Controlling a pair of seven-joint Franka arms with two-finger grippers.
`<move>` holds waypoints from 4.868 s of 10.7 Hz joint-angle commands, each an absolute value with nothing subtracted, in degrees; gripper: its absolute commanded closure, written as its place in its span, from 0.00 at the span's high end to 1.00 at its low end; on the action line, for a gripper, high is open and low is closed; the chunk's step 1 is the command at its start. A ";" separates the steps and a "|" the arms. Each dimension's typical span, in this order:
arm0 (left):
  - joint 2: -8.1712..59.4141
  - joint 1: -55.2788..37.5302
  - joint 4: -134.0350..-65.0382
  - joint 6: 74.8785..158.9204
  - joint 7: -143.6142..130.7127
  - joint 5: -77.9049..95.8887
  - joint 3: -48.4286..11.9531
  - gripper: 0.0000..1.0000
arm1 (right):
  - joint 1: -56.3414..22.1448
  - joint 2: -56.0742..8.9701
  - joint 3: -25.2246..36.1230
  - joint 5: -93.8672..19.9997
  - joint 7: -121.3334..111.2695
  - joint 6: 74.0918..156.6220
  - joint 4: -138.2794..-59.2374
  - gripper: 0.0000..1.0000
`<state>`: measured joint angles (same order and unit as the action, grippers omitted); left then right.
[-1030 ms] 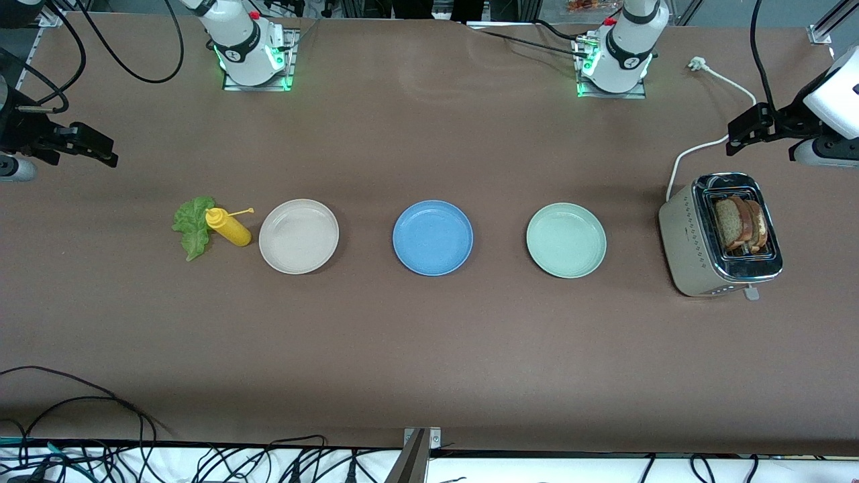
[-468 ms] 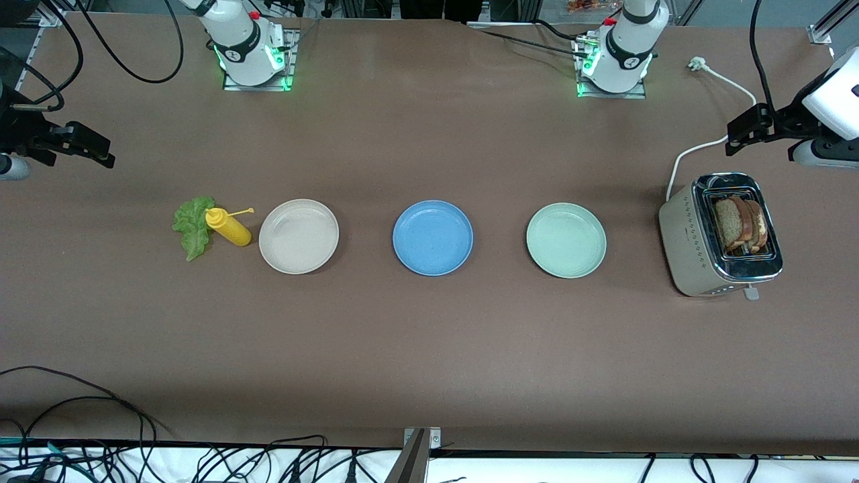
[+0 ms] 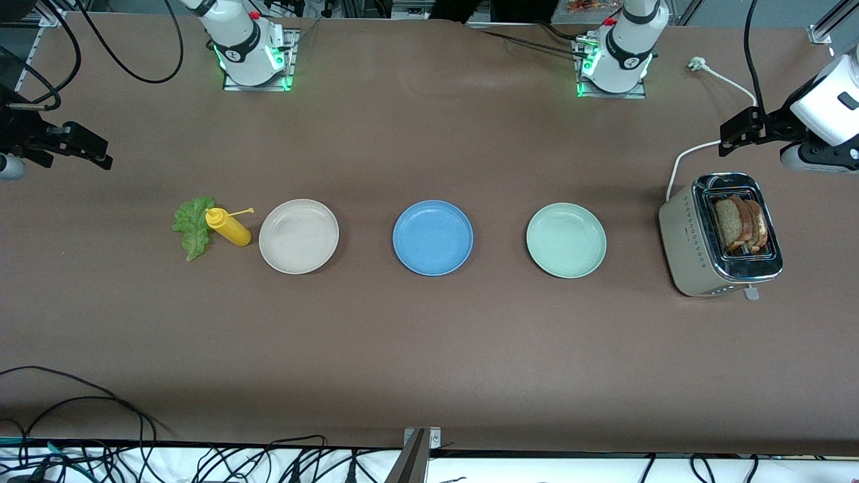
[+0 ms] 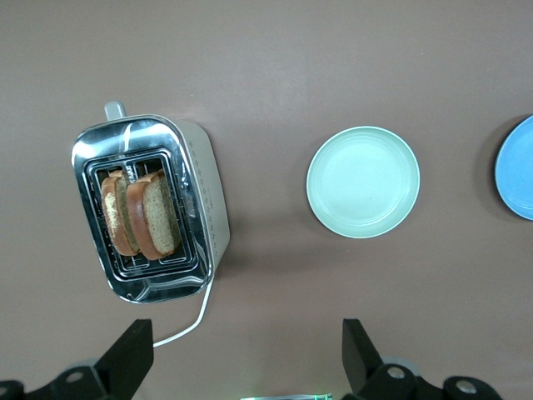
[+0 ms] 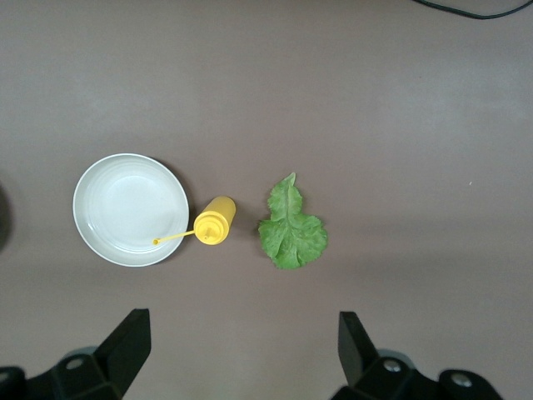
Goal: Make sandwich in blue plate with both arms
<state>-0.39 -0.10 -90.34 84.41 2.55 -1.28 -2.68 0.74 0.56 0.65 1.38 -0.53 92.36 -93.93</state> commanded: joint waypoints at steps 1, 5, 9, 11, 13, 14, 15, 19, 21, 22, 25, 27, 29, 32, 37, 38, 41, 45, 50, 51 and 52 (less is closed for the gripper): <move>-1.49 0.70 -91.58 85.17 2.20 0.00 -3.78 1.00 | 1.05 0.62 0.44 0.53 -0.35 92.20 -93.16 1.00; -1.41 1.05 -98.33 93.49 1.85 -0.44 -3.26 1.00 | 1.05 0.79 0.44 0.62 -0.26 92.02 -93.08 1.00; 1.66 1.67 -103.18 100.36 2.72 -0.70 0.61 1.00 | 1.14 0.79 0.53 0.70 -0.26 92.02 -92.64 1.00; 5.17 1.67 -103.18 103.25 2.72 -2.18 2.45 0.98 | 1.14 0.79 0.53 0.70 -0.26 92.02 -92.64 1.00; 8.95 1.76 -103.18 106.33 2.73 -2.29 3.77 0.96 | 1.14 0.70 0.53 0.62 -0.26 92.02 -92.64 1.00; 9.83 1.84 -103.18 107.13 2.72 -2.37 4.04 0.95 | 1.14 0.79 0.53 0.62 -0.35 91.85 -92.64 1.00; 10.89 1.85 -103.18 107.31 2.72 -2.37 4.65 0.93 | 1.14 0.79 0.53 0.70 -0.35 91.85 -92.64 1.00; 14.58 2.37 -103.27 108.98 2.72 -2.46 6.94 0.90 | 1.14 0.62 0.53 0.62 -0.35 92.20 -92.64 1.00; 15.12 2.37 -103.36 108.98 2.72 -2.46 7.03 0.88 | 1.14 0.53 0.53 0.62 -0.35 92.29 -92.64 1.00; 15.29 2.37 -103.97 108.98 2.72 -2.46 7.03 0.85 | 1.14 0.53 0.44 0.70 -0.35 92.29 -92.72 1.00; 15.82 2.64 -104.59 108.98 2.72 -3.77 7.03 0.81 | 1.05 0.18 0.44 0.62 -0.35 92.29 -92.64 1.00; 16.00 2.64 -105.11 108.81 2.72 -4.57 7.03 0.78 | 1.05 0.18 0.44 0.70 -0.35 92.29 -92.72 1.00; 15.65 2.64 -104.42 108.63 2.72 -5.27 7.03 0.78 | 0.97 0.18 0.44 0.70 -0.35 92.29 -92.64 1.00; 15.73 2.64 -103.98 108.63 2.72 -5.36 7.12 0.78 | 0.97 0.18 0.44 0.62 -0.35 92.29 -92.72 1.00; 16.43 2.64 -102.57 108.72 2.64 -5.36 7.47 0.78 | 0.97 0.18 0.44 0.62 -0.35 92.37 -92.64 1.00; 16.52 2.55 -102.57 108.72 2.72 -5.36 8.08 0.78 | 0.97 0.18 0.44 0.70 -0.35 92.37 -92.72 1.00; 17.22 2.46 -103.09 108.72 2.64 -5.27 8.09 0.70 | 0.97 0.09 0.44 0.70 -0.35 92.37 -92.72 1.00; 17.05 2.37 -103.01 108.46 2.72 -5.27 8.00 0.00 | 0.97 -0.17 0.44 0.70 -0.35 92.37 -92.64 1.00; 7.85 2.11 -102.74 105.04 2.72 -5.36 6.60 0.00 | 0.97 -0.09 0.35 0.70 -0.35 92.37 -92.64 1.00; 5.39 2.28 -102.66 102.68 3.59 -5.36 5.11 0.00 | 0.97 -0.09 0.35 0.70 -0.35 92.37 -92.64 1.00; 3.71 2.29 -102.57 102.31 5.08 -5.27 3.71 0.00 | 0.97 -0.09 0.35 0.70 -0.35 92.37 -92.64 1.00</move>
